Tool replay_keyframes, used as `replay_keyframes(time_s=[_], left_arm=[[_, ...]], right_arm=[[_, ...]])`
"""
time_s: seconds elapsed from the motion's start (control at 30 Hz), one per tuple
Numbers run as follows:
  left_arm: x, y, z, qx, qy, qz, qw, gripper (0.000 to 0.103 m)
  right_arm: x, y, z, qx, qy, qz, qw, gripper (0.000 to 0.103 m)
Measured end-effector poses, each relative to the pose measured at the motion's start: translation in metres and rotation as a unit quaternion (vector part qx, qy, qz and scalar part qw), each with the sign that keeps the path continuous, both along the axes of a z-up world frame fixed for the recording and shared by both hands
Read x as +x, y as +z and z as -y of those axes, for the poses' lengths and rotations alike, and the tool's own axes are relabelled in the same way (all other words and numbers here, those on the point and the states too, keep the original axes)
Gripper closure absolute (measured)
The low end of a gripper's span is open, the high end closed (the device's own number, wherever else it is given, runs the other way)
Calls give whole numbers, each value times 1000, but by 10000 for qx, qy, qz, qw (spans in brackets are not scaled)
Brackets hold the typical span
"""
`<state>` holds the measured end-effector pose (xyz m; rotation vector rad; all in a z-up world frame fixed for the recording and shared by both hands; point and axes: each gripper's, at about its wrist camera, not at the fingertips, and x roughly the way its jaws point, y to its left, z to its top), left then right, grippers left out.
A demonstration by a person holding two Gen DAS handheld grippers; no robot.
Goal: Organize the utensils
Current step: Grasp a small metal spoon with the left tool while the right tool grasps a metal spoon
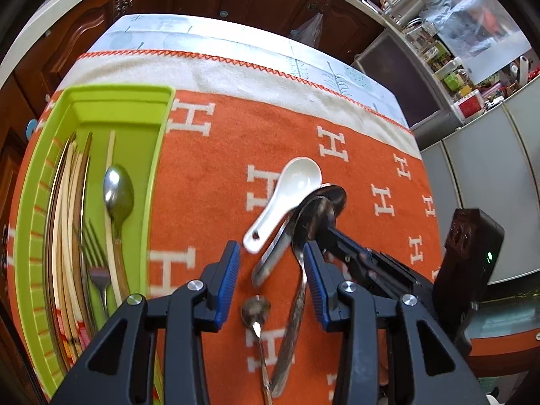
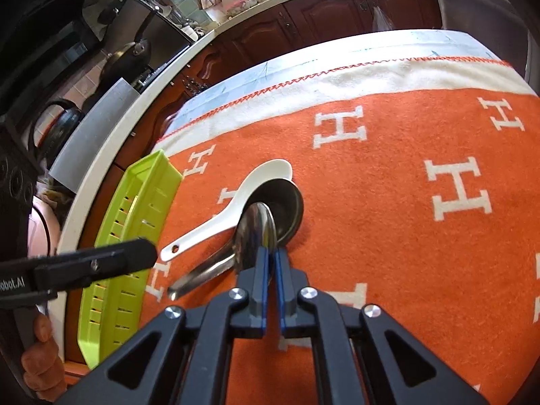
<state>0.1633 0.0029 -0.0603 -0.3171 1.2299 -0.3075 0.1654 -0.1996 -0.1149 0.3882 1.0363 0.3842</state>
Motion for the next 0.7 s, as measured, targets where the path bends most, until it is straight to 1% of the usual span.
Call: replay_keyframes(time_s=[0.13,0.27,0.33,0.37,0.43,0.57,0.7], left_arm=[[-25,0,0,-33,-54,-50,10000,66],[-44,-12,7,119,-203,-144,9996,66],[-47,-22,8,247,-217,-216,9992,73],[-47,-28,9,244,-234,-246,9991,81],[-47,-36,8,319,-206,-213,9990,86],[-47,-44,9,518,-169,-28,9985,90],[-46,-43,12,672,-192,82,9975,90]], right_arm=[[-6,4,12,133,-23,51,9999,101],[-17,11,26,204,-46,189,9996,102],[-22,15,30,231,-39,259,9994,102],[-25,16,32,216,-40,304,9993,102],[-30,17,36,234,-38,328,9992,102],[-40,17,43,257,-37,321,9991,102],[-45,15,47,315,-31,311,9990,102]])
